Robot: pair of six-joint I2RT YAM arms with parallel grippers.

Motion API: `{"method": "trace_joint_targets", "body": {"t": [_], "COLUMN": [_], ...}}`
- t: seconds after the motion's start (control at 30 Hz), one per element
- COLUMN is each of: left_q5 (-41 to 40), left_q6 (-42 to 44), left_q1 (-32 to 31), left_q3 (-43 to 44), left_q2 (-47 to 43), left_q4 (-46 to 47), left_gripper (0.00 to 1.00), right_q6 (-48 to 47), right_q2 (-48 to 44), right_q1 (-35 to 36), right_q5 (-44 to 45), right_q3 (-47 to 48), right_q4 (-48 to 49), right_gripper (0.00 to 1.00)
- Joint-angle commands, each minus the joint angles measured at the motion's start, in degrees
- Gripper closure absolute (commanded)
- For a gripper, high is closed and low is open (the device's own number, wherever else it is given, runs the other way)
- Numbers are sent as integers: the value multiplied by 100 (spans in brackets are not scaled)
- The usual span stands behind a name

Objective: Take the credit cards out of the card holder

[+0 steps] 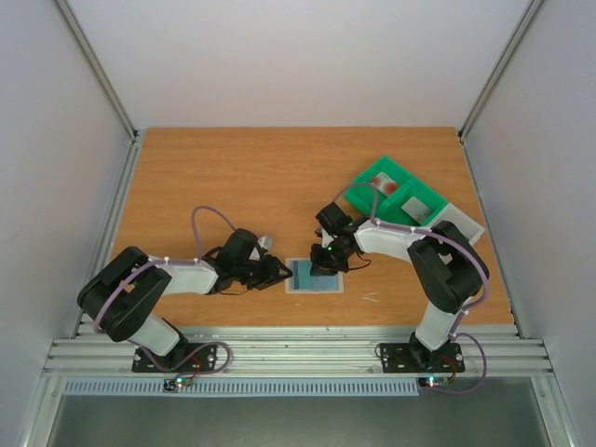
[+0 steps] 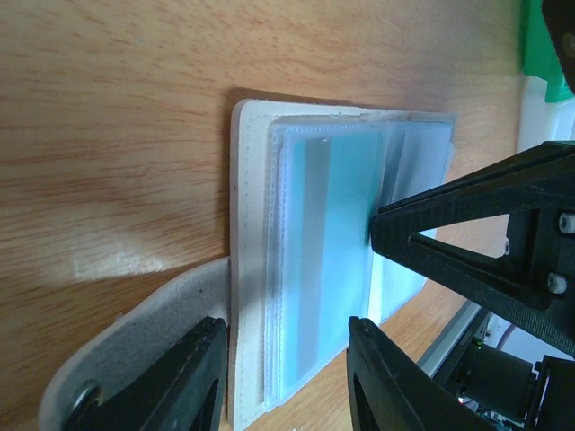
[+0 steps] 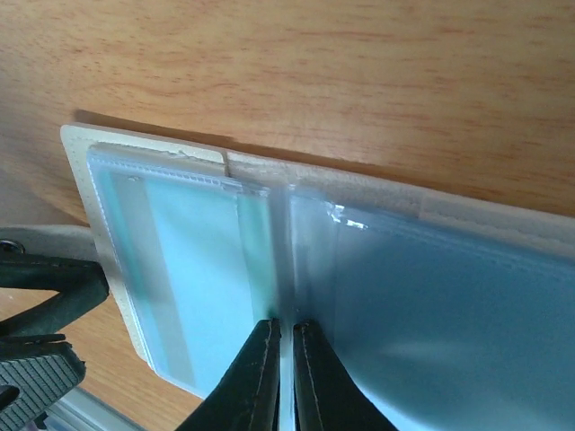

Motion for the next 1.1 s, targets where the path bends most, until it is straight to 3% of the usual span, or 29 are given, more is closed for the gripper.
{"method": "trace_joint_targets", "body": {"t": [0.0, 0.17, 0.47, 0.8, 1.07], "left_q5": [-87, 17, 234, 492, 463], "left_q6": [112, 15, -53, -306, -454], "left_q1": [-12, -30, -60, -60, -59], "left_q3": [-51, -68, 78, 93, 81], "left_q2": [-133, -300, -443, 325, 707], "left_q4": [-37, -2, 202, 1330, 1706], "left_gripper": [62, 60, 48, 48, 48], "right_q6": [32, 42, 182, 185, 171], "right_q2": [167, 214, 246, 313, 331], "right_q1": [47, 47, -24, -102, -112], "right_q5": [96, 253, 98, -42, -71], "right_q3": [-114, -342, -549, -615, -656], "right_q4": [107, 184, 529, 681, 724], "right_gripper": [92, 99, 99, 99, 99]}}
